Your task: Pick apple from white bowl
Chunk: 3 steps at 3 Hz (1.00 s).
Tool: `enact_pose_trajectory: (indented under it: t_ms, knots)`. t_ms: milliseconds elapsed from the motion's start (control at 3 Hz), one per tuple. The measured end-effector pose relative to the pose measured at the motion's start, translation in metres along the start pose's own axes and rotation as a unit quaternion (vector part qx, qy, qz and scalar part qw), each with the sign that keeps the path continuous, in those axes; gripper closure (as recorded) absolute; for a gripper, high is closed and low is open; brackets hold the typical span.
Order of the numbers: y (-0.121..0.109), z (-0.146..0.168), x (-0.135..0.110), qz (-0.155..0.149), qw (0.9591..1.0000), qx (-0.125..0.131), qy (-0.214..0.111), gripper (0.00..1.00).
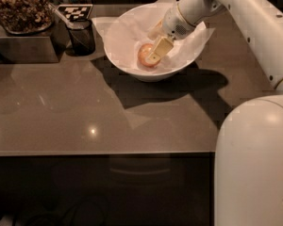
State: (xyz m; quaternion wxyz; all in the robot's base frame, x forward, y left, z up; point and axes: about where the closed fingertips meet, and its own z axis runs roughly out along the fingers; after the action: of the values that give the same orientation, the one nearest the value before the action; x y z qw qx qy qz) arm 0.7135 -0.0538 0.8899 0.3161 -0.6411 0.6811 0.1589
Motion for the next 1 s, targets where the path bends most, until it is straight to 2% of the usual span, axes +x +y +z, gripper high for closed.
enact_pose_trajectory:
  t_ms: [1000]
  knots:
    - [0.009, 0.027, 0.008, 0.004, 0.9993, -0.037, 0.003, 0.32]
